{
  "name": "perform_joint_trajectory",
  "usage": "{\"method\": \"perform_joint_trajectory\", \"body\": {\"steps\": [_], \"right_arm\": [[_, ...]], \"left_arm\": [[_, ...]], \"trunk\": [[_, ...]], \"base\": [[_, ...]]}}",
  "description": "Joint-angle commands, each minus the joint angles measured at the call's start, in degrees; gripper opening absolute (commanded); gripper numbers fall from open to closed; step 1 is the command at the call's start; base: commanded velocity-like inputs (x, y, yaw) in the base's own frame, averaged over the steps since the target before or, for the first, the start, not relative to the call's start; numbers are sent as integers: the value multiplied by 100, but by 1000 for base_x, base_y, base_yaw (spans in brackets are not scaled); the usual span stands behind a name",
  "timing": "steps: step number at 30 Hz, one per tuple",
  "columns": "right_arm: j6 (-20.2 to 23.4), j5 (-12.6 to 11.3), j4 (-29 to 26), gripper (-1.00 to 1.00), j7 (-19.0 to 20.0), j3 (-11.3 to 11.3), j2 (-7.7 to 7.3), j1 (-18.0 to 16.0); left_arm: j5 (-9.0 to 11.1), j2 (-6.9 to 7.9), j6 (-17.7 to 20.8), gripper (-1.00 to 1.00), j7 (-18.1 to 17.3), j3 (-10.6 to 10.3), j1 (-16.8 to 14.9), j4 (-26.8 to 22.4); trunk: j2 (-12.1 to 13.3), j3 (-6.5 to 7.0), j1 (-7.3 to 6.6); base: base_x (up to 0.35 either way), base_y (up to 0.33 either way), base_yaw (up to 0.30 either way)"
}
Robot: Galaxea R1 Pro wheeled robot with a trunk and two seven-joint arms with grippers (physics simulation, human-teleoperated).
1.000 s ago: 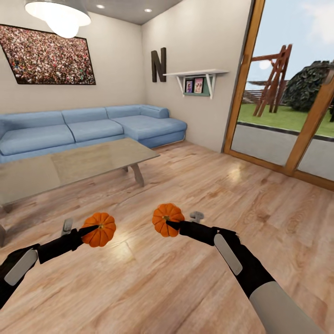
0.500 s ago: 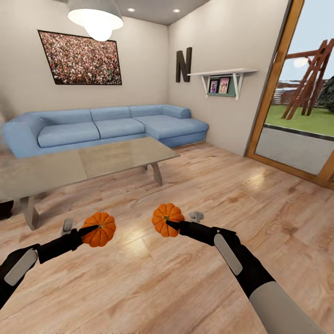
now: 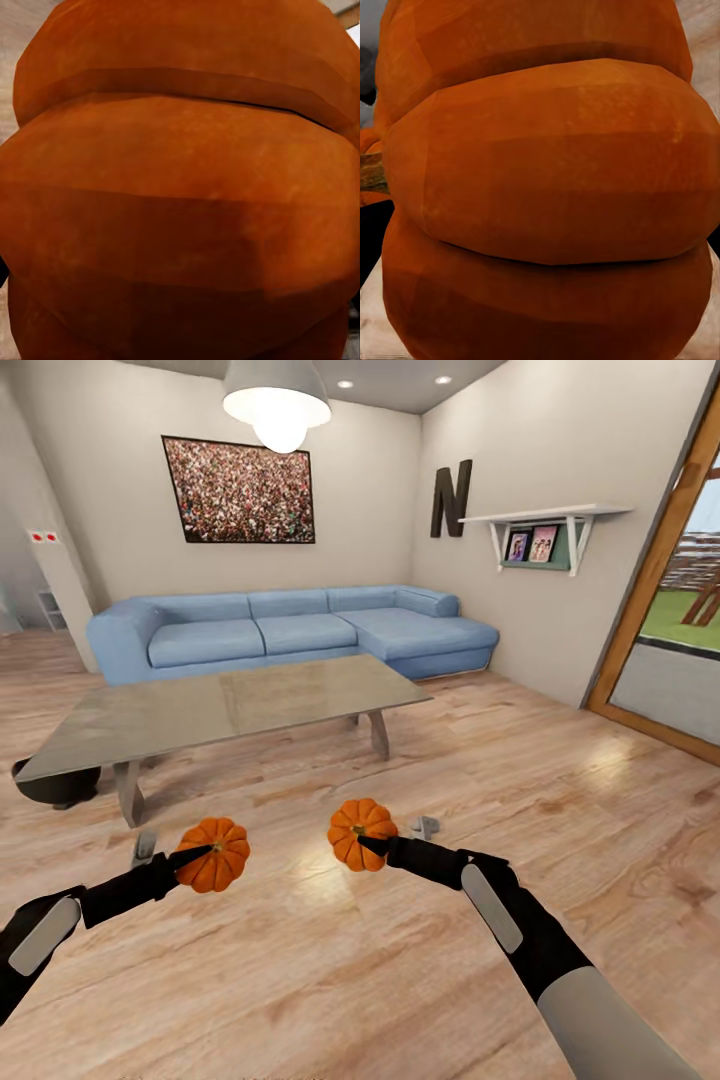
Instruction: Place each of the two pumpkins and all three candles from the living room inside a cabinet in the living room (use any cabinet), then make sure every cabinet is closed, and position the cauldron so it is next to a table in the living room.
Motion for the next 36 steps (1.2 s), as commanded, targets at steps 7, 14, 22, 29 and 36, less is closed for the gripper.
{"method": "perform_joint_trajectory", "body": {"steps": [7, 14, 22, 29, 36], "right_arm": [[1, -41, -3, -100, -2, -2, 1, -1], [1, -41, -3, -100, -2, -2, 1, -1], [1, -40, -3, -100, -2, -2, 1, -1], [1, -40, -3, -100, -2, -2, 1, -1], [1, -39, 5, -100, -2, -2, 1, -1]], "left_arm": [[39, 0, 17, -100, -4, 6, -2, -3], [39, 0, 19, -100, -4, 6, -2, -3], [39, 0, 23, -100, -4, 6, -2, -3], [39, 0, 18, -100, -4, 6, -2, -3], [39, 0, 18, -100, -4, 6, -2, -3]], "trunk": [[0, 1, -1], [0, 1, -1], [0, 1, -1], [0, 1, -1], [0, 1, -1]], "base": [[0, 0, 293], [0, 0, 293], [0, 0, 293], [0, 0, 293], [0, 0, 293]]}}
